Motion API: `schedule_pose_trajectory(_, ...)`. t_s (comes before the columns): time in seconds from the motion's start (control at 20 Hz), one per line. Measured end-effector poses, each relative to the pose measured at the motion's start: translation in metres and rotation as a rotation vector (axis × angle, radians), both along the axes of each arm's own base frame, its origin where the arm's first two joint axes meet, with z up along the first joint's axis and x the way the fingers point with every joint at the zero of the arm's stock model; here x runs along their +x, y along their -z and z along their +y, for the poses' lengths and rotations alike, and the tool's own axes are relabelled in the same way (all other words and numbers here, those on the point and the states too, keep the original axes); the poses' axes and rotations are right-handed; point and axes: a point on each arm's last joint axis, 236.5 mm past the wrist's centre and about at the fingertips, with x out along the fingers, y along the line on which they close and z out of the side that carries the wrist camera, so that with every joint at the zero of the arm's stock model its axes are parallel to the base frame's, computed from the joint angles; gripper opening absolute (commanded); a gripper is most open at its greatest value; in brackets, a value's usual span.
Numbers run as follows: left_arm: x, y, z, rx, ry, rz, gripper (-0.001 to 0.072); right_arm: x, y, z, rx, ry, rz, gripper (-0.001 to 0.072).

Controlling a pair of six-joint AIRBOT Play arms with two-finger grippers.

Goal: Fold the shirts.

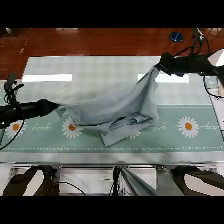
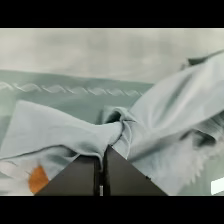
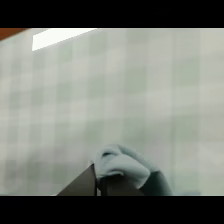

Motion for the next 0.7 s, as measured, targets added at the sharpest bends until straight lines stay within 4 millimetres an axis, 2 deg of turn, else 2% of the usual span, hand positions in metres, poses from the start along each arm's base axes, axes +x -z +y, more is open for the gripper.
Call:
schedule_pose_trajectory(0.15, 0.017, 0.034, 0.013, 0.005, -0.052, 0.062, 0.0027, 0.015, 0.015, -0.006, -0.017, 0.032, -0.008, 0.0019)
schedule_pose_trajectory(0.35, 0.024, 0.078, 0.016, -0.031, -0.086, 0.177, 0.0028, 0.022, 0.035, -0.012, -0.059, 0.037, 0.007, 0.0040)
schedule_pose_trajectory(0.4, 0.025, 0.084, 0.015, -0.047, -0.094, 0.198, 0.0027, 0.022, 0.036, -0.013, -0.060, 0.039, 0.005, 0.0163)
schedule_pose_trajectory(0.45, 0.026, 0.088, 0.013, -0.070, -0.102, 0.211, 0.0028, 0.023, 0.034, -0.013, -0.060, 0.039, 0.001, 0.0318)
schedule_pose_trajectory(0.5, 0.028, 0.090, 0.012, -0.091, -0.115, 0.219, 0.0028, 0.022, 0.028, -0.014, -0.058, 0.035, -0.009, 0.0350)
schedule_pose_trajectory(0.6, 0.030, 0.092, 0.009, -0.118, -0.122, 0.231, 0.0028, 0.018, 0.003, -0.022, -0.065, 0.019, -0.047, 0.0350)
schedule_pose_trajectory(0.7, 0.029, 0.092, 0.004, -0.134, -0.105, 0.234, 0.0028, 0.007, -0.026, -0.044, -0.116, 0.010, -0.082, 0.0353)
